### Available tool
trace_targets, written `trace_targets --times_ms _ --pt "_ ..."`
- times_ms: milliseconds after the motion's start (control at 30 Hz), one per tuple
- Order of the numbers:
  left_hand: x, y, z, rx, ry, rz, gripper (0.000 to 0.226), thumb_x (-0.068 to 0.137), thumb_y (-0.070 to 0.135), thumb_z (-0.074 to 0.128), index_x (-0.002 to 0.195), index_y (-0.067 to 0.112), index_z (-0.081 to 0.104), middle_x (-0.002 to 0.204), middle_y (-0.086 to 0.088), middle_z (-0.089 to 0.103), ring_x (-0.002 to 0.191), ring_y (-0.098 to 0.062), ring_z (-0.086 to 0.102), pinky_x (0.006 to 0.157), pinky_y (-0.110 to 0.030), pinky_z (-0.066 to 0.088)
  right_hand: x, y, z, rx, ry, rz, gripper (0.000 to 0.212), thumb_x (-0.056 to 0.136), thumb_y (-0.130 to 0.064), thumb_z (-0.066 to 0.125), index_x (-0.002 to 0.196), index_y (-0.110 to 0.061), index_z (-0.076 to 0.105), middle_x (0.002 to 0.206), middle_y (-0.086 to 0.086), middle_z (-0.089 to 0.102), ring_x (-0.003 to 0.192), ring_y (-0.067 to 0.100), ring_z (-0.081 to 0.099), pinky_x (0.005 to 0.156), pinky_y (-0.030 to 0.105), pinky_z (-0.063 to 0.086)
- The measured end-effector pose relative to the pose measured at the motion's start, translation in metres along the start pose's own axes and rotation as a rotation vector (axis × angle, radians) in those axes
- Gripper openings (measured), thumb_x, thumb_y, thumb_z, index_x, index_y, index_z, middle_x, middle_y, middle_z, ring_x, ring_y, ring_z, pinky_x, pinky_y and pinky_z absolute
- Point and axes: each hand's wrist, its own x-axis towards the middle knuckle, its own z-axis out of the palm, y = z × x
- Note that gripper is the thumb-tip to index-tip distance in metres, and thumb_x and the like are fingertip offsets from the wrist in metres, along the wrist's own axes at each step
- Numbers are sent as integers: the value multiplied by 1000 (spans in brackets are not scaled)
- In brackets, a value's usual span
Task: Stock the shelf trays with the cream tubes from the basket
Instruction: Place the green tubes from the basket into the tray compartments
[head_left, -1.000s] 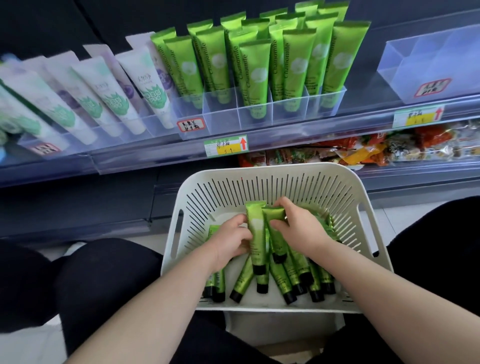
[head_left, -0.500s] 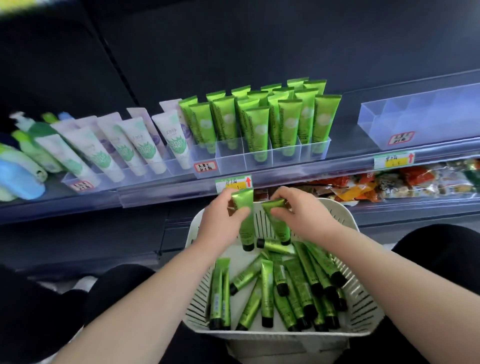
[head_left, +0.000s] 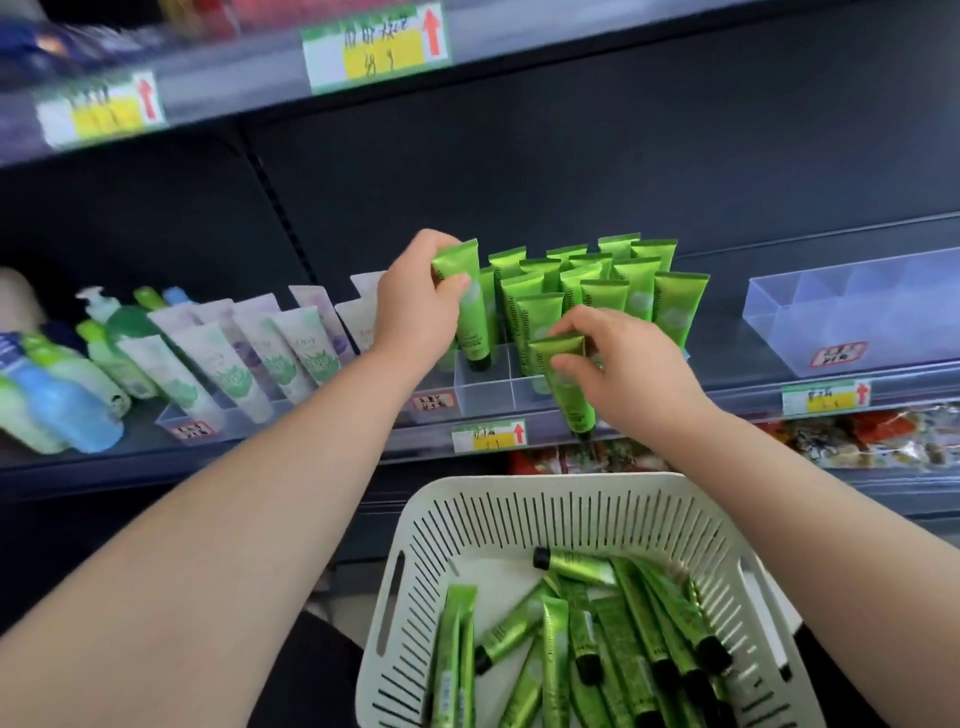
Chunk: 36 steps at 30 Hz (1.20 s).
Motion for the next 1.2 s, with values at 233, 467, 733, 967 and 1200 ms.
trace_targets --times_ms 233,467,733,967,1200 --pt "11 -24 26 171 -118 -34 25 88 13 65 108 26 57 73 4 57 60 -10 51 55 -24 40 3 17 4 -37 -14 -1 20 87 -29 62 107 -28 61 93 -8 62 86 15 56 69 34 50" --pt "9 -25 25 207 -103 -62 25 92 7 59 110 23 61 90 3 64 76 -14 60 72 -30 51 10 11 3 -71 1 -16 19 87 -29 62 106 -29 62 89 -12 62 80 14 57 61 29 46" --pt "-3 -22 -16 195 -21 43 20 91 8 57 106 19 63 109 4 62 99 -11 58 81 -23 43 32 -25 8 -81 61 -96 20 89 -29 60 109 -28 61 86 -12 57 79 16 56 59 28 41" --pt "-25 -25 -44 280 -55 153 14 90 15 62 102 20 67 102 6 61 94 -17 59 82 -38 50 68 -57 18 -157 182 -130 19 89 -26 57 108 -28 57 95 -5 61 86 23 58 60 30 36" --pt "-40 -29 -48 425 -228 252 14 90 14 63 100 22 68 103 10 58 102 -15 52 78 -32 44 83 -51 42 -262 32 -71 26 92 -20 53 118 -22 54 106 3 61 89 29 59 61 31 37"
